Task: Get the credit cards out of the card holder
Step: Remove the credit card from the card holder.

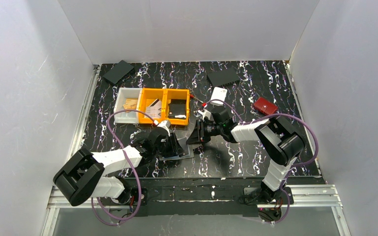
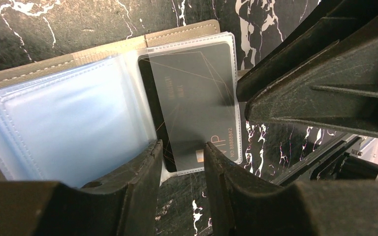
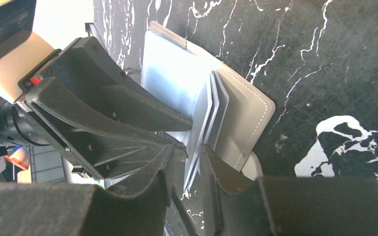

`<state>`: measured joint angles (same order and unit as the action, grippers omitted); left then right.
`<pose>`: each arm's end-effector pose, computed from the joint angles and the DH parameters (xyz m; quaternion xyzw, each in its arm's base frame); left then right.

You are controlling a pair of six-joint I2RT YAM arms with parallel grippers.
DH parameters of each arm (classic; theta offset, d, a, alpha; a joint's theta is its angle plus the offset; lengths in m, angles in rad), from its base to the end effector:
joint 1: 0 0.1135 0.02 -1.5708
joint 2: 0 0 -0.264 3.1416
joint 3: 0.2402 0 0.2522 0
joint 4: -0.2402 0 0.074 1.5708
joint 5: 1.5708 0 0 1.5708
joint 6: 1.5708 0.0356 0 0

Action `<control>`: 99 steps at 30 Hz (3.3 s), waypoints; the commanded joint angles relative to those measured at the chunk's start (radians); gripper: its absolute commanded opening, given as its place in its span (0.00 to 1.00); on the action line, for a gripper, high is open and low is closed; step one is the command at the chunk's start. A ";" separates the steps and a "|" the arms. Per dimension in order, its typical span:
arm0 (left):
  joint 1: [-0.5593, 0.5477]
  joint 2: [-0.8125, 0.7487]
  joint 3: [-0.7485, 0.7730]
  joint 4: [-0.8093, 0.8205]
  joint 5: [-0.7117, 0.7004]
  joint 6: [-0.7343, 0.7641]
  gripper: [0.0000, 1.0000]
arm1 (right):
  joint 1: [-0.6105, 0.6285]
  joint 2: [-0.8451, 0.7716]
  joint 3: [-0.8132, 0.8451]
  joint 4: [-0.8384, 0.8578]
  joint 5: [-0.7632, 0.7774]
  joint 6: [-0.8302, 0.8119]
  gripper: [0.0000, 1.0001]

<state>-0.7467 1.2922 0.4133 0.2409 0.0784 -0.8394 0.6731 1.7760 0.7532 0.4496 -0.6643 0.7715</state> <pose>0.1727 -0.1636 0.1518 -0.0237 0.8924 -0.3447 0.2903 0.2509 0.2281 0.1388 -0.1150 0.8368 0.5138 0.1500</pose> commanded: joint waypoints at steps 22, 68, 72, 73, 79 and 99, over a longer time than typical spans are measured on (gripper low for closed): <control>0.020 0.045 -0.036 0.016 0.094 -0.026 0.73 | 0.003 0.040 -0.015 0.099 -0.091 0.055 0.32; 0.056 -0.008 -0.090 0.021 0.104 -0.044 0.39 | -0.036 0.017 0.036 -0.042 -0.066 -0.102 0.41; 0.061 -0.014 -0.096 0.026 0.107 -0.044 0.39 | -0.042 0.012 0.031 -0.021 -0.080 -0.094 0.41; 0.064 -0.014 -0.097 0.027 0.108 -0.045 0.39 | -0.046 0.013 0.032 -0.019 -0.089 -0.095 0.41; 0.067 -0.013 -0.103 0.032 0.112 -0.046 0.39 | -0.083 -0.033 0.033 -0.020 -0.112 -0.143 0.43; 0.072 -0.006 -0.126 0.065 0.124 -0.066 0.39 | 0.022 0.028 0.083 -0.094 -0.052 -0.157 0.48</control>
<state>-0.6827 1.2743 0.3328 0.4221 0.2375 -0.9287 0.6731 1.7889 0.7902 0.3866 -0.7631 0.6460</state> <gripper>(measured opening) 0.389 0.489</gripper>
